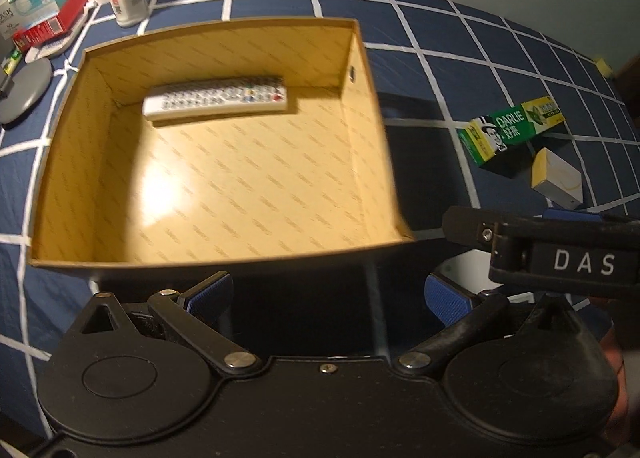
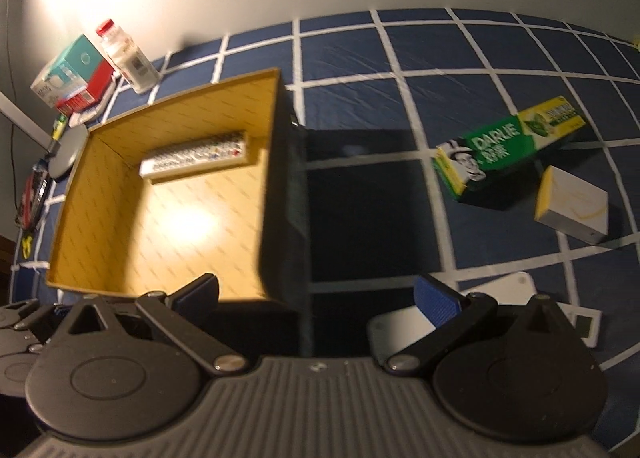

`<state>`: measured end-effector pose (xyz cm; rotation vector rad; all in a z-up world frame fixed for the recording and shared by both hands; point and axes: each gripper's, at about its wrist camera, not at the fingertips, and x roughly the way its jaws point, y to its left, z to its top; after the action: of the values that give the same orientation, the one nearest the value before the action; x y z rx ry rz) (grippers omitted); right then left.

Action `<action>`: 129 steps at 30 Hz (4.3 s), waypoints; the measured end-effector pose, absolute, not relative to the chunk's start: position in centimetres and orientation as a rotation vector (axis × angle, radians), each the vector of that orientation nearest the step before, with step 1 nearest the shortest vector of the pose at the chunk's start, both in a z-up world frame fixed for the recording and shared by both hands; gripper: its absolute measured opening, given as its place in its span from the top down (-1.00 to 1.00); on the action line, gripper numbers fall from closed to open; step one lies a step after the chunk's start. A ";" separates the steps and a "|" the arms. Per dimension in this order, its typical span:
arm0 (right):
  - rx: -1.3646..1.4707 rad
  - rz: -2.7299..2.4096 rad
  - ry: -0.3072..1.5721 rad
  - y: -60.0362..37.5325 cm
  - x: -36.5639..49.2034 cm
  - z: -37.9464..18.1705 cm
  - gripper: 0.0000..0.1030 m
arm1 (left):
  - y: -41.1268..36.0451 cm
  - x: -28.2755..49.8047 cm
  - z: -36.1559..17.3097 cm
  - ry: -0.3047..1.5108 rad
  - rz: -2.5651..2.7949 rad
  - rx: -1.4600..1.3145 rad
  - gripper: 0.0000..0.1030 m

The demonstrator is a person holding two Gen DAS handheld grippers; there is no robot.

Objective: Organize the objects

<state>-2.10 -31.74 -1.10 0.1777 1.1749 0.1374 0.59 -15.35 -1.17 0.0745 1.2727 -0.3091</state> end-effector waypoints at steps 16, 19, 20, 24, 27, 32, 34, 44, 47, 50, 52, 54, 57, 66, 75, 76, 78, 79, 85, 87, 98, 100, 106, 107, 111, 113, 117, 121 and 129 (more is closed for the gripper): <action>0.044 0.149 1.306 -41.1 -1.1 -4.7 -1.00 | -23.3 -2.3 -5.9 1.357 -0.252 -0.077 -1.00; 0.020 0.161 1.330 -41.8 -0.7 -5.7 -1.00 | -24.1 -2.5 -7.0 1.368 -0.245 -0.115 -1.00; 0.015 0.166 1.337 -42.0 -0.6 -6.0 -1.00 | -24.4 -2.5 -7.3 1.373 -0.241 -0.126 -1.00; -0.011 0.182 1.364 -42.3 0.0 -7.4 -1.00 | -25.2 -2.5 -8.7 1.385 -0.238 -0.166 -1.00; -0.032 0.189 1.380 -42.3 0.4 -8.4 -1.00 | -25.5 -2.3 -9.8 1.396 -0.236 -0.199 -1.00; -0.038 0.192 1.408 -42.6 1.1 -10.1 -1.00 | -26.3 -2.0 -11.4 1.420 -0.244 -0.231 -1.00; -0.034 0.189 1.420 -42.8 1.4 -10.7 -0.99 | -26.4 -1.7 -11.8 1.427 -0.247 -0.238 -1.00; -0.035 0.218 1.463 -43.2 2.3 -12.2 -0.90 | -27.0 -0.6 -13.2 1.450 -0.257 -0.261 -1.00; -0.024 0.228 1.477 -43.3 2.4 -12.6 -0.76 | -27.3 -0.4 -13.4 1.456 -0.263 -0.259 -1.00; -0.009 0.242 1.485 -43.3 2.4 -12.8 -0.72 | -27.5 -0.4 -13.7 1.462 -0.265 -0.271 -0.98; -0.008 0.247 1.485 -43.3 2.5 -12.9 -0.72 | -27.5 -0.4 -13.9 1.469 -0.271 -0.284 -0.93; -0.008 0.249 1.485 -43.3 2.5 -12.9 -0.72 | -27.5 -0.3 -14.0 1.474 -0.285 -0.301 -0.79; -0.016 0.252 1.479 -43.3 2.4 -12.8 -0.71 | -27.8 -0.2 -14.1 1.480 -0.281 -0.291 -0.78; -0.010 0.259 1.480 -43.2 2.3 -12.9 -0.70 | -27.8 -0.2 -14.0 1.483 -0.275 -0.283 -0.77; 0.010 0.282 1.446 -42.6 2.0 -11.1 -0.70 | -27.2 -0.1 -11.9 1.451 -0.259 -0.247 -0.77; 0.014 0.286 1.439 -42.5 2.0 -10.8 -0.70 | -27.1 -0.1 -11.5 1.445 -0.257 -0.242 -0.77; 0.023 0.292 1.426 -42.2 2.0 -10.1 -0.70 | -26.8 -0.1 -10.7 1.432 -0.254 -0.231 -0.77; 0.030 0.292 1.420 -42.1 1.9 -9.7 -0.70 | -26.7 -0.1 -10.2 1.427 -0.253 -0.226 -0.77; 0.062 0.283 1.377 -41.1 1.5 -7.2 -0.70 | -25.7 -0.1 -7.6 1.391 -0.258 -0.196 -0.76; 0.073 0.283 1.361 -40.7 1.4 -6.2 -0.70 | -25.3 0.0 -6.6 1.379 -0.259 -0.182 -0.76; 0.125 0.240 1.281 -37.4 0.3 -2.1 -0.71 | -22.3 0.6 -2.5 1.344 -0.295 -0.129 -0.67; 0.149 0.230 1.282 -36.9 0.0 -1.9 -0.71 | -21.9 0.7 -2.1 1.335 -0.303 -0.106 -0.67; 0.192 0.189 1.273 -35.6 -0.8 -1.7 -0.71 | -20.6 0.9 -1.6 1.330 -0.346 -0.058 -0.67; 0.199 0.181 1.272 -35.3 -1.0 -1.6 -0.70 | -20.4 0.9 -1.6 1.331 -0.354 -0.051 -0.67; 0.221 0.148 1.259 -34.7 -1.5 -1.2 -0.71 | -19.8 1.0 -1.2 1.325 -0.387 -0.028 -0.67; 0.232 0.133 1.248 -34.4 -1.7 -0.9 -0.71 | -19.3 1.1 -0.9 1.315 -0.405 -0.013 -0.67; 0.250 0.112 1.222 -33.4 -2.1 -0.1 -0.71 | -18.4 1.4 0.0 1.293 -0.429 0.008 -0.67; 0.261 0.102 1.192 -32.1 -2.2 0.8 -0.71 | -17.1 1.6 1.0 1.266 -0.441 0.023 -0.67; 0.255 0.131 1.148 -28.6 -1.7 2.3 -0.71 | -13.7 2.5 2.6 1.221 -0.417 0.021 -0.67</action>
<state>-1.65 -28.56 2.25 0.2551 1.1481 0.1314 2.49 -13.72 2.60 0.0211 1.2209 -0.4170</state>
